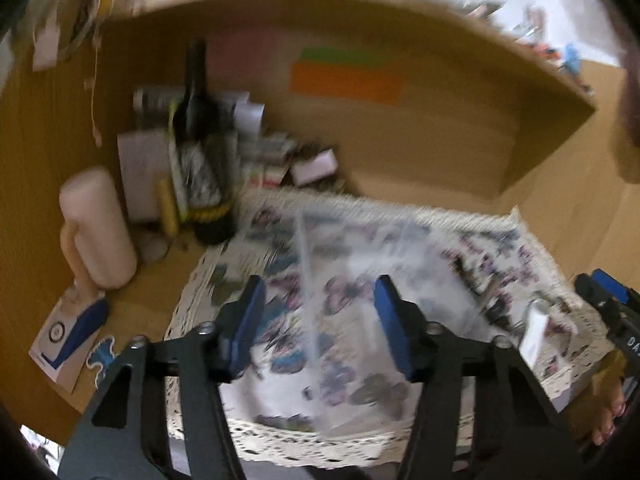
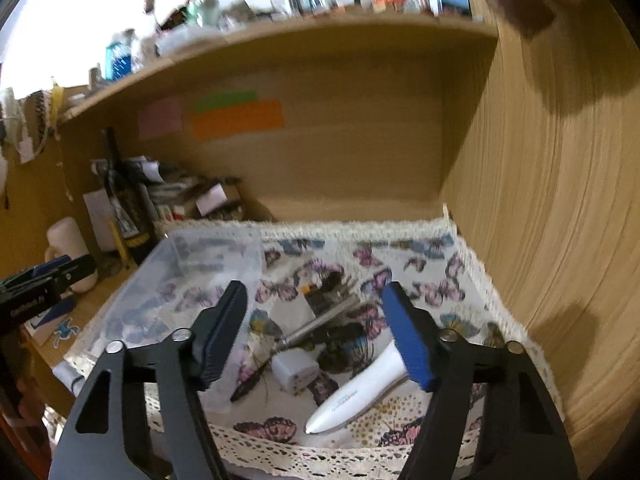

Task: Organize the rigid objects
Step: 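Grasp the clear box wall with the left tool while the right tool approaches the white device, then close the right tool on the white handheld device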

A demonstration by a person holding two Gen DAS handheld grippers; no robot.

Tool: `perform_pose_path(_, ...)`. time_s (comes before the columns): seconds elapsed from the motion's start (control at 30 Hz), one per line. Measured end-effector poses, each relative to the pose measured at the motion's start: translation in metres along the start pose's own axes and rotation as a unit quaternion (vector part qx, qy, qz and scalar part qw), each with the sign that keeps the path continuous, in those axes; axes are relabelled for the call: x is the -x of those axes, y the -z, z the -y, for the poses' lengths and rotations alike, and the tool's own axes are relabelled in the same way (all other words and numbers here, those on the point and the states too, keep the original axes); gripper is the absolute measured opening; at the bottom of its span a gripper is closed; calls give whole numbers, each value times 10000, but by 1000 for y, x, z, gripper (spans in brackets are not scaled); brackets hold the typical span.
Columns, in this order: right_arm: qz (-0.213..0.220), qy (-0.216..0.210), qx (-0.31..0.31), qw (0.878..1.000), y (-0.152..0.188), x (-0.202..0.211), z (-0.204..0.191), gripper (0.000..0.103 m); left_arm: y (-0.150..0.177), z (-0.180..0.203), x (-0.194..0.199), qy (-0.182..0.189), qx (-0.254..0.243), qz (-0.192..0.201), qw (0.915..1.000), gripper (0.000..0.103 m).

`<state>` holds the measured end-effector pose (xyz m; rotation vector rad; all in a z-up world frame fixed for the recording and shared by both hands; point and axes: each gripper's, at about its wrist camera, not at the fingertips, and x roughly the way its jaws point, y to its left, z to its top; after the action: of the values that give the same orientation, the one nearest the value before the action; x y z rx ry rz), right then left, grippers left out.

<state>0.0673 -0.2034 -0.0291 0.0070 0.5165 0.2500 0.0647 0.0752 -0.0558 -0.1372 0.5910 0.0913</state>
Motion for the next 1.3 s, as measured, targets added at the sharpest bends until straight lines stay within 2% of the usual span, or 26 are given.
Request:
perform_pose_path(0.1, -292, 16, -101, 9995, 6, -13, 6, 55, 5, -12, -22, 41, 32, -418, 9991, 40)
perform_pose_path(0.2, -568, 16, -214, 9982, 12, -25, 12, 53, 9, -14, -38, 301, 66, -761, 9966, 35)
perform_pose_path(0.33, -823, 236, -257, 9960, 21, -35, 17, 53, 16, -11, -52, 407, -52, -994, 9942, 27)
perform_pose_path(0.4, -967, 372, -288, 9942, 25, -39, 20, 53, 20, -10, -60, 435, -101, -1149, 9924, 17)
perform_pose_path(0.5, -1163, 495, -421, 9911, 31, -45, 28, 53, 23, -9, -68, 560, -123, -1284, 9901, 15)
perform_pose_path(0.73, -1591, 956, -783, 9795, 47, -64, 45, 53, 23, -3, -71, 513, -404, -1308, 9892, 13)
perform_pose_path(0.83, -1751, 976, -1024, 9743, 50, -78, 54, 53, 23, -3, -71, 486, -422, -1284, 9896, 13)
perform_pose_path(0.97, -1913, 1012, -958, 9716, 49, -99, 54, 54, 23, -2, -71, 450, -473, -1218, 9904, 13)
perform_pose_path(1.07, -1937, 1079, -833, 9715, 47, -110, 54, 49, 24, -2, -71, 453, -464, -1223, 9904, 13)
perform_pose_path(1.2, -1866, 1198, -762, 9721, 43, -112, 57, 32, 25, 0, -70, 445, -493, -1219, 9903, 13)
perform_pose_path(1.3, -1823, 1180, -743, 9733, 39, -111, 59, 31, 25, 0, -70, 451, -502, -1227, 9901, 13)
